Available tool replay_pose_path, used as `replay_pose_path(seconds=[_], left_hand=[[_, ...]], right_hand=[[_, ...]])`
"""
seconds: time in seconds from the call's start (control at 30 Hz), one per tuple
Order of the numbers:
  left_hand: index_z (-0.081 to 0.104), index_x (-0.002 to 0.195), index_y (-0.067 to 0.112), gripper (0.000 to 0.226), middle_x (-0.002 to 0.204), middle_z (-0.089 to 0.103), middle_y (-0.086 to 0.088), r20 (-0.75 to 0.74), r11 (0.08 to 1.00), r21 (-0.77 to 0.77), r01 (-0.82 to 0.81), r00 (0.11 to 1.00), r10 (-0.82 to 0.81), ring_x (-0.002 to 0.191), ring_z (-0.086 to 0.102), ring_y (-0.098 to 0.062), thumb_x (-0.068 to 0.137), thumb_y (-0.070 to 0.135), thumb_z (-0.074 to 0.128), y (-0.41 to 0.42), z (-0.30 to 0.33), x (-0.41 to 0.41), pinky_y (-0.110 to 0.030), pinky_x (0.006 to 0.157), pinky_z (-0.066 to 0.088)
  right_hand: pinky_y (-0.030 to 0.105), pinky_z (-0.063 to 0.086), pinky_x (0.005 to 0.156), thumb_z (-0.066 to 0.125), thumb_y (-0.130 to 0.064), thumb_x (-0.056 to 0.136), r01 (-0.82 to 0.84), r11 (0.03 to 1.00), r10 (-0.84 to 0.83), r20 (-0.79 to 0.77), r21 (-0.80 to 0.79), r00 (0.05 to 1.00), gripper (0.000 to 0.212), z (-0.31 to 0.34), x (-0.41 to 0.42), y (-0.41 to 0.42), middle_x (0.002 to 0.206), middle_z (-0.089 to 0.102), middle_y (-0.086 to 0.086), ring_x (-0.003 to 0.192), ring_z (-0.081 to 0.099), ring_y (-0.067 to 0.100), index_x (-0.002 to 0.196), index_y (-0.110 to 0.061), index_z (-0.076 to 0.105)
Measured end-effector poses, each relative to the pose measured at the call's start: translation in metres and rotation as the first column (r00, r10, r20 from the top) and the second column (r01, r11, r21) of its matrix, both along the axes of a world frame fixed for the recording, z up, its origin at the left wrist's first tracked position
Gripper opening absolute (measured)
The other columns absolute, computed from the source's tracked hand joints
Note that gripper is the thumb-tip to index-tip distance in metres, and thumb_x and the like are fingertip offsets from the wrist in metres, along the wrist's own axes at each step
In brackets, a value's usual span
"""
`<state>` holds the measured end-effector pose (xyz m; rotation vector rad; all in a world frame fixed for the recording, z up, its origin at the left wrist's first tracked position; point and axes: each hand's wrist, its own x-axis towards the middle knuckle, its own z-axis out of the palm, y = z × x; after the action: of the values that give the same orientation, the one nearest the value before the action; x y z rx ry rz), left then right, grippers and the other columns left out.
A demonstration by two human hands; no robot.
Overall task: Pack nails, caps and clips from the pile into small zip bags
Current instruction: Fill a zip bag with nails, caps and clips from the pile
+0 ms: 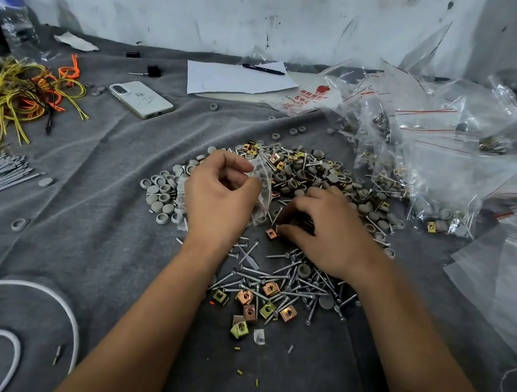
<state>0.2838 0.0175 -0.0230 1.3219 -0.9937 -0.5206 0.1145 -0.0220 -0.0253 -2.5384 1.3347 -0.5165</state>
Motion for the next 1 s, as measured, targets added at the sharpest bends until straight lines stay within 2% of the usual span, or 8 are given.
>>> replay_pose_path(seconds=[0.1, 0.27, 0.4, 0.53, 0.6, 0.7, 0.87, 1.0], left_hand=[[0.067, 0.094, 0.006, 0.014, 0.056, 0.058, 0.008, 0.002, 1.000, 0.003, 0.004, 1.000, -0.004, 0.046, 0.054, -0.001, 0.084, -0.004, 0.066, 0.001, 0.000, 0.000, -0.017, 0.046, 0.041], [0.068, 0.094, 0.007, 0.013, 0.058, 0.058, 0.008, 0.001, 1.000, 0.015, 0.002, 1.000, -0.002, 0.047, 0.054, -0.002, 0.084, -0.002, 0.067, 0.000, 0.000, 0.000, -0.018, 0.047, 0.042], [0.068, 0.094, 0.006, 0.013, 0.057, 0.058, 0.009, 0.010, 1.000, 0.017, 0.002, 1.000, -0.002, 0.047, 0.054, -0.001, 0.084, -0.002, 0.067, 0.000, 0.000, 0.000, -0.018, 0.047, 0.042], [0.068, 0.094, 0.005, 0.012, 0.056, 0.058, 0.009, 0.016, 1.000, 0.017, 0.005, 1.000, -0.005, 0.047, 0.054, -0.001, 0.084, -0.002, 0.067, 0.000, 0.000, 0.000, -0.017, 0.047, 0.042], [0.068, 0.094, 0.005, 0.012, 0.056, 0.058, 0.009, 0.018, 1.000, 0.021, 0.004, 1.000, -0.004, 0.046, 0.053, -0.001, 0.084, -0.003, 0.067, 0.000, 0.000, 0.000, -0.018, 0.046, 0.042], [0.067, 0.093, 0.007, 0.012, 0.056, 0.059, 0.009, 0.016, 0.999, 0.039, 0.022, 1.000, -0.023, 0.046, 0.054, -0.002, 0.085, -0.002, 0.068, 0.000, 0.000, 0.001, -0.018, 0.045, 0.042], [0.069, 0.091, 0.011, 0.013, 0.063, 0.063, -0.002, 0.102, 0.989, 0.100, 0.104, 0.988, -0.115, 0.053, 0.058, -0.011, 0.085, 0.000, 0.071, 0.001, 0.000, -0.003, -0.026, 0.049, 0.045], [0.068, 0.091, 0.009, 0.016, 0.072, 0.069, -0.014, 0.161, 0.982, 0.105, 0.157, 0.972, -0.172, 0.060, 0.063, -0.020, 0.084, -0.005, 0.069, 0.002, 0.000, -0.006, -0.031, 0.053, 0.050]], right_hand=[[0.041, 0.045, 0.100, 0.071, -0.050, 0.089, 0.001, 0.999, 0.000, -0.024, 0.041, 1.000, 0.030, 0.000, 0.000, -0.001, 0.108, 0.057, -0.011, 0.112, 0.046, 0.015, 0.109, -0.027, 0.071], [0.041, 0.046, 0.097, 0.070, -0.047, 0.091, -0.005, 0.999, 0.005, -0.007, 0.036, 1.000, 0.026, 0.001, 0.001, 0.001, 0.103, 0.059, -0.010, 0.107, 0.048, 0.015, 0.105, -0.025, 0.070], [0.040, 0.048, 0.096, 0.075, -0.033, 0.091, -0.061, 0.997, 0.059, 0.041, 0.040, 0.997, 0.016, 0.005, 0.001, 0.005, 0.106, 0.066, -0.009, 0.106, 0.053, 0.015, 0.106, -0.029, 0.074], [0.034, 0.055, 0.091, 0.080, -0.022, 0.087, -0.079, 0.994, 0.073, 0.072, 0.077, 0.995, 0.020, 0.007, 0.001, 0.008, 0.103, 0.070, -0.010, 0.098, 0.063, 0.011, 0.103, -0.033, 0.076], [0.021, 0.053, 0.084, 0.079, -0.017, 0.088, -0.029, 0.999, 0.026, 0.147, 0.014, 0.989, 0.019, 0.006, 0.000, 0.006, 0.101, 0.073, -0.010, 0.092, 0.065, 0.006, 0.102, -0.029, 0.077], [0.003, 0.044, 0.072, 0.080, -0.012, 0.087, 0.089, 0.996, -0.085, 0.365, 0.005, 0.927, 0.016, 0.008, -0.003, 0.003, 0.090, 0.072, -0.015, 0.082, 0.064, -0.004, 0.099, -0.024, 0.078], [0.013, 0.053, 0.070, 0.085, -0.011, 0.081, 0.091, 0.995, -0.089, 0.611, 0.029, 0.787, 0.013, 0.011, 0.002, 0.007, 0.080, 0.074, -0.014, 0.077, 0.069, 0.000, 0.089, -0.020, 0.081], [0.012, 0.050, 0.074, 0.086, -0.010, 0.080, 0.007, 0.998, 0.031, 0.572, -0.064, 0.819, 0.016, 0.010, 0.008, 0.013, 0.086, 0.073, -0.015, 0.083, 0.069, 0.001, 0.092, -0.019, 0.082]])
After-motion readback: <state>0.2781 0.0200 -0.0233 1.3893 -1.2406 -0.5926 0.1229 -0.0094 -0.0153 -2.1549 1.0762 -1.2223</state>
